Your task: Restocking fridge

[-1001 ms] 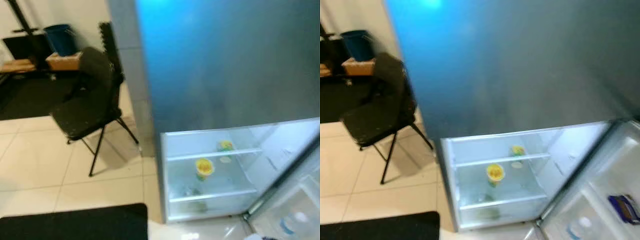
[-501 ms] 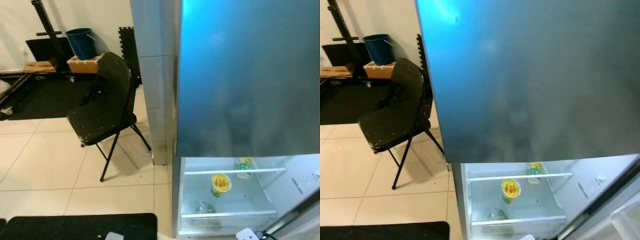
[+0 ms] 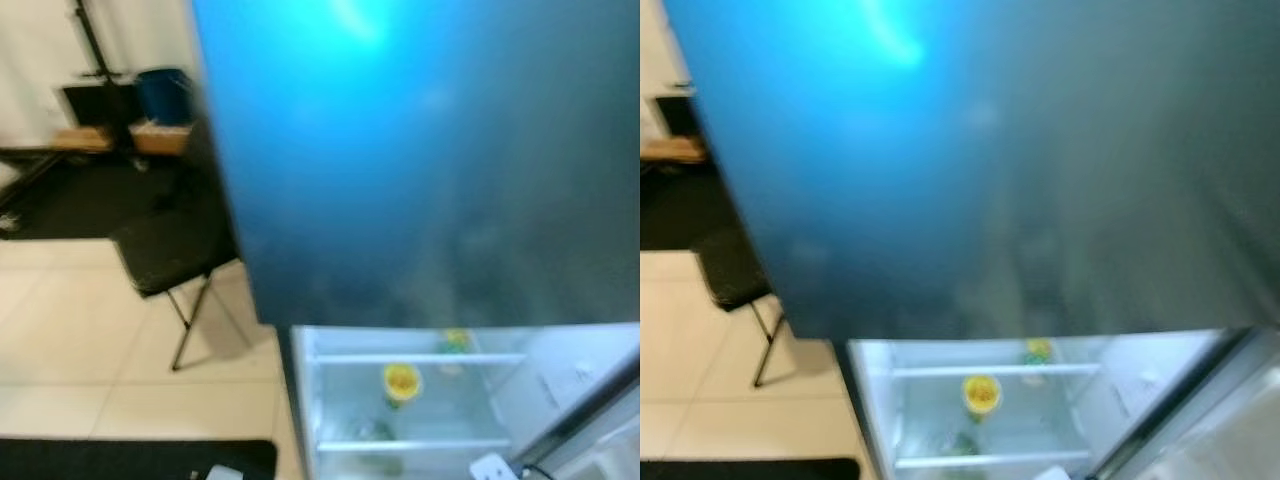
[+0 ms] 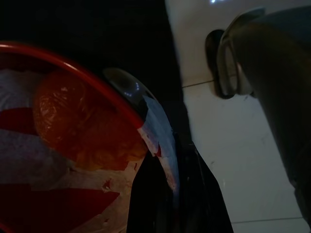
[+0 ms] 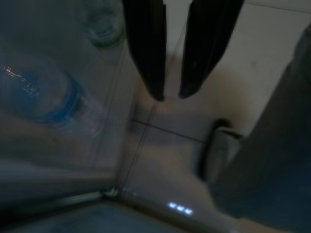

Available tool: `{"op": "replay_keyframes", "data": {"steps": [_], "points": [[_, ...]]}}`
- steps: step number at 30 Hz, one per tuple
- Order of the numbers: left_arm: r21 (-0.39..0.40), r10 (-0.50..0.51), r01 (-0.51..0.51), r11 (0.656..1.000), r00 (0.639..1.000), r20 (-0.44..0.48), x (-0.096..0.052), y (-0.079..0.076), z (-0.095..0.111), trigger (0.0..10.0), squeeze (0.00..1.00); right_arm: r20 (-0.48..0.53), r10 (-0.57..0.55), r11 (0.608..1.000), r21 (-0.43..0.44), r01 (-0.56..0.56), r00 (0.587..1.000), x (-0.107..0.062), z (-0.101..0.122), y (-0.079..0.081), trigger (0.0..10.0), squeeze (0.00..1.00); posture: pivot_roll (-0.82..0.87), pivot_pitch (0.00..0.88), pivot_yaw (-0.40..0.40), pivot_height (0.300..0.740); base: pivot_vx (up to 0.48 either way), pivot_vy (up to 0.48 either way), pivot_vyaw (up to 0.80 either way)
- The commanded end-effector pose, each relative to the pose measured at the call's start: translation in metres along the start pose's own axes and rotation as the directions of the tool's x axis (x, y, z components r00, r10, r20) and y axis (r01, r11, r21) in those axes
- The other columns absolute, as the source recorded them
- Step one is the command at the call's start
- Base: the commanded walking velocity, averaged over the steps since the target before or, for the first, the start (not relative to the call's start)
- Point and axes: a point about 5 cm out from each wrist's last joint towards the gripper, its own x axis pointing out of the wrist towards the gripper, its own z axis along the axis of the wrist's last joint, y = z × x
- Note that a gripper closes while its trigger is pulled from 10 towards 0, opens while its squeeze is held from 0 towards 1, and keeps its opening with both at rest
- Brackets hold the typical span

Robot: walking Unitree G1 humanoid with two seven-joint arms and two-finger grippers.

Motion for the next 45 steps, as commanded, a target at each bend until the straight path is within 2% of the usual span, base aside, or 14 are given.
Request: {"op": "replay_keyframes", "data": {"steps": [1, 13, 14, 15, 18, 21, 27, 29, 31, 36, 37, 38, 42, 45], "points": [[-0.009, -0.028, 0.028, 1.0, 1.0, 0.006, 0.001, -0.009, 0.0, 10.0, 0.0, 0.016, -0.008, 1.0, 0.0, 0.008, 1.0, 0.0, 0.006, -0.002, 10.0, 0.0, -0.06, 0.0, 0.01, 0.74, 0.0, 0.0, 0.0], [0.017, -0.042, 0.042, 0.999, 0.999, 0.03, 0.001, -0.011, 0.004, 10.0, 0.0, 0.045, -0.01, 1.0, -0.022, 0.011, 0.999, 0.001, 0.013, -0.005, 10.0, 0.0, -0.06, 0.0, 0.013, 0.74, 0.0, 0.0, 0.0], [0.033, -0.044, 0.043, 0.999, 0.998, 0.037, 0.001, -0.011, 0.005, 10.0, 0.0, 0.054, -0.011, 1.0, -0.027, 0.012, 0.999, 0.001, 0.015, -0.006, 10.0, 0.0, -0.06, 0.0, 0.013, 0.74, 0.0, 0.0, 0.0], [0.097, -0.055, 0.048, 0.994, 0.996, 0.065, 0.002, -0.012, 0.013, 10.0, 0.0, 0.099, -0.011, 1.0, -0.025, 0.014, 0.995, 0.001, 0.028, -0.008, 10.0, 0.0, -0.06, 0.0, 0.011, 0.74, 0.0, 0.0, 0.0], [0.118, -0.059, 0.05, 0.992, 0.995, 0.074, 0.002, -0.012, 0.016, 10.0, 0.0, 0.115, -0.011, 1.0, -0.024, 0.014, 0.993, 0.001, 0.032, -0.009, 10.0, 0.0, -0.06, 0.0, 0.011, 0.74, 0.0, 0.0, 0.0], [0.28, -0.11, 0.068, 0.958, 0.985, 0.136, 0.002, -0.015, 0.042, 10.0, 0.0, 0.208, -0.015, 0.999, -0.026, 0.02, 0.978, 0.0, 0.065, -0.018, 10.0, 0.0, -0.06, 0.0, 0.011, 0.74, 0.0, 0.0, 0.0], [0.428, -0.146, 0.056, 0.902, 0.972, 0.182, 0.001, -0.016, 0.068, 10.0, 0.0, 0.274, 0.019, 0.997, -0.075, 0.002, 0.961, -0.002, 0.089, -0.018, 10.0, 0.0, -0.06, 0.0, 0.014, 0.74, 0.0, 0.0, 0.0], [0.428, -0.146, 0.056, 0.902, 0.972, 0.182, 0.001, -0.016, 0.068, 10.0, 0.0, 0.274, 0.019, 0.997, -0.075, 0.002, 0.961, -0.002, 0.089, -0.018, 10.0, 0.0, -0.06, 0.0, 0.014, 0.74, 0.0, 0.0, 0.0], [0.482, -0.16, 0.04, 0.875, 0.964, 0.211, -0.001, -0.015, 0.08, 10.0, 0.0, 0.287, 0.038, 0.996, -0.092, -0.012, 0.957, -0.002, 0.094, -0.014, 10.0, 0.0, -0.06, 0.0, 0.016, 0.74, 0.0, 0.0, 0.0], [0.527, -0.197, 0.053, 0.848, 0.956, 0.219, -0.002, -0.017, 0.087, 10.0, 0.0, 0.283, 0.053, 0.994, -0.108, -0.023, 0.958, -0.002, 0.093, -0.012, 10.0, 0.0, -0.06, 0.0, 0.016, 0.74, 0.0, 0.0, 0.0], [0.579, -0.231, 0.071, 0.812, 0.951, 0.207, -0.003, -0.019, 0.089, 10.0, 0.0, 0.28, 0.062, 0.993, -0.113, -0.031, 0.958, -0.001, 0.092, -0.01, 10.0, 0.0, -0.06, 0.0, 0.017, 0.74, 0.0, 0.0, 0.0], [0.648, -0.28, 0.101, 0.755, 0.943, 0.179, -0.004, -0.023, 0.091, 10.0, 0.0, 0.275, 0.07, 0.992, -0.118, -0.039, 0.959, -0.001, 0.09, -0.009, 10.0, 0.0, -0.06, 0.0, 0.018, 0.74, 0.0, 0.0, 0.0], [0.673, -0.302, 0.118, 0.73, 0.939, 0.164, -0.004, -0.025, 0.092, 10.0, 0.0, 0.272, 0.072, 0.992, -0.118, -0.041, 0.959, -0.001, 0.089, -0.009, 10.0, 0.0, -0.06, 0.0, 0.019, 0.74, 0.0, 0.0, 0.0], [0.796, -0.376, 0.201, 0.572, 0.926, 0.036, -0.005, -0.033, 0.088, 10.0, 0.0, 0.264, 0.077, 0.992, -0.116, -0.048, 0.961, -0.001, 0.086, -0.009, 10.0, 0.0, -0.07, 0.0, 0.022, 0.74, 0.0, 0.0, 0.0]]}}
